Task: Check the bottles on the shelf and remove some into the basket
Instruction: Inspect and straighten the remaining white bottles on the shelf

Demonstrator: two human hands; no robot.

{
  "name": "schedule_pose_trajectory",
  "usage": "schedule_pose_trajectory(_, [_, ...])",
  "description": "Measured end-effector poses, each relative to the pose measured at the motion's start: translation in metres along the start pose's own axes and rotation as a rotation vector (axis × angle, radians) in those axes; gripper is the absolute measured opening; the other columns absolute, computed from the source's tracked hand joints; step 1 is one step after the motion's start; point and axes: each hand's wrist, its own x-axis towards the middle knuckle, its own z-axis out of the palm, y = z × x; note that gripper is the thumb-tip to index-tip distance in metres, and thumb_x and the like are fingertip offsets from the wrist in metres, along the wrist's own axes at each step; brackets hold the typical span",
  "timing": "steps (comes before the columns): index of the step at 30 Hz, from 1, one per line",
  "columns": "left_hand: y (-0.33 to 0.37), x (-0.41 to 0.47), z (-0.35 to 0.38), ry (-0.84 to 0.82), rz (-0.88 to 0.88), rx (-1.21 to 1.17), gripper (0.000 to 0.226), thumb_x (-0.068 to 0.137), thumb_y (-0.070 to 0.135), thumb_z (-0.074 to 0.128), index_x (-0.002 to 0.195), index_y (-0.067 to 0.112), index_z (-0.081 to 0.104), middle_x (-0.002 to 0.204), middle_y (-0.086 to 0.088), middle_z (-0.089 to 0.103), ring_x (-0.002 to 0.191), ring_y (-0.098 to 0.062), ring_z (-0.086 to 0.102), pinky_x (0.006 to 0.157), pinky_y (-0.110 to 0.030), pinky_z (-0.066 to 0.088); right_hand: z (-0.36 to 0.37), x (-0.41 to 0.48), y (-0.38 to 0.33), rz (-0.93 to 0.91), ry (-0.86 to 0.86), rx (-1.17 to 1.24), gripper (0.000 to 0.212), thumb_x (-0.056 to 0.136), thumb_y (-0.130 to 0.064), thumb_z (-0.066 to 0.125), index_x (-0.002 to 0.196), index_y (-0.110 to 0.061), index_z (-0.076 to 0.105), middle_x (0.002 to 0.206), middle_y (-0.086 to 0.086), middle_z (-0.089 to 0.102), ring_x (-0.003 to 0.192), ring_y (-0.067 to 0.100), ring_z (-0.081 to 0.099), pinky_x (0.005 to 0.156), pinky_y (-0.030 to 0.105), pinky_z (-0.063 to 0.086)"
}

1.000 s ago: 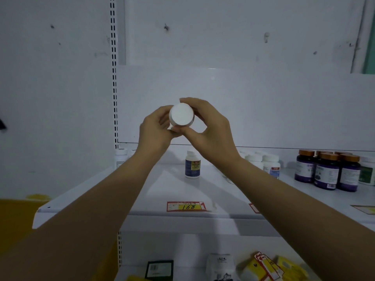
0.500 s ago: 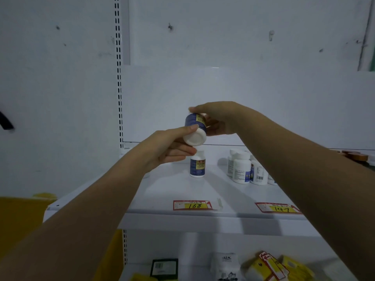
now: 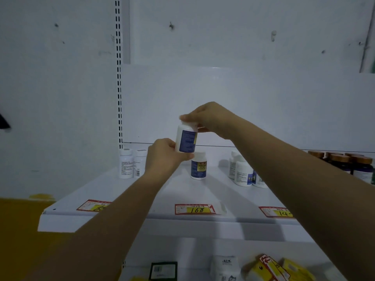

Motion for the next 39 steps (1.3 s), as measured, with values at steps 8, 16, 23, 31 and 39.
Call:
schedule_pose_trajectory(8, [-0.057,-0.003,0.028,-0.292,0.030,0.481,0.056,0.096,0.045,0.040,0.144,0.017,0.029,0.147,-0.005,0.038,0.134,-0.022,0.035,0.105,-0.035,0.032,0.035,0.016,0.027,-0.148,0.133,-0.321,0.040,0.088,-0.038,0.062,0.102,-0.001,0.066,0.101,0.011,0.064,0.086,0.020,0.057,0.077,0.031,0.047])
schedule_pose_trajectory(16, [-0.078,0.004,0.035,-0.533,0.081,0.828,0.049,0.102,0.034,0.017,0.146,0.017,0.027,0.154,-0.004,0.024,0.141,-0.025,0.022,0.115,-0.046,0.016,0.072,0.040,0.068,-0.052,0.098,-0.483,0.046,0.091,-0.037,0.058,0.113,0.003,0.064,0.110,0.019,0.066,0.103,0.032,0.059,0.090,0.043,0.049])
schedule_pose_trajectory(23, [-0.077,0.003,0.034,-0.541,0.061,0.827,0.050,0.102,0.035,0.015,0.149,0.020,0.019,0.158,0.001,0.013,0.145,-0.023,0.010,0.114,-0.051,0.006,0.083,0.047,0.090,0.025,0.105,-0.733,0.047,0.092,-0.054,0.048,0.116,-0.016,0.060,0.113,0.007,0.063,0.118,0.030,0.039,0.090,0.036,0.034])
schedule_pose_trajectory(31, [-0.076,0.003,0.032,-0.557,0.052,0.833,0.051,0.102,0.035,0.015,0.150,0.020,0.015,0.158,0.001,0.011,0.145,-0.022,0.010,0.116,-0.048,0.008,0.056,0.051,0.082,0.036,0.011,-0.653,0.054,0.090,-0.059,0.045,0.131,-0.023,0.053,0.138,0.006,0.051,0.128,0.030,0.042,0.106,0.042,0.037])
schedule_pose_trajectory(39, [-0.078,0.002,0.032,-0.570,0.079,0.853,0.050,0.102,0.035,0.015,0.150,0.020,0.016,0.158,0.000,0.012,0.145,-0.022,0.012,0.116,-0.047,0.010,0.034,0.028,0.093,0.073,-0.125,-0.661,0.044,0.094,-0.030,0.054,0.136,-0.015,0.048,0.139,0.009,0.047,0.125,0.025,0.045,0.090,0.028,0.039])
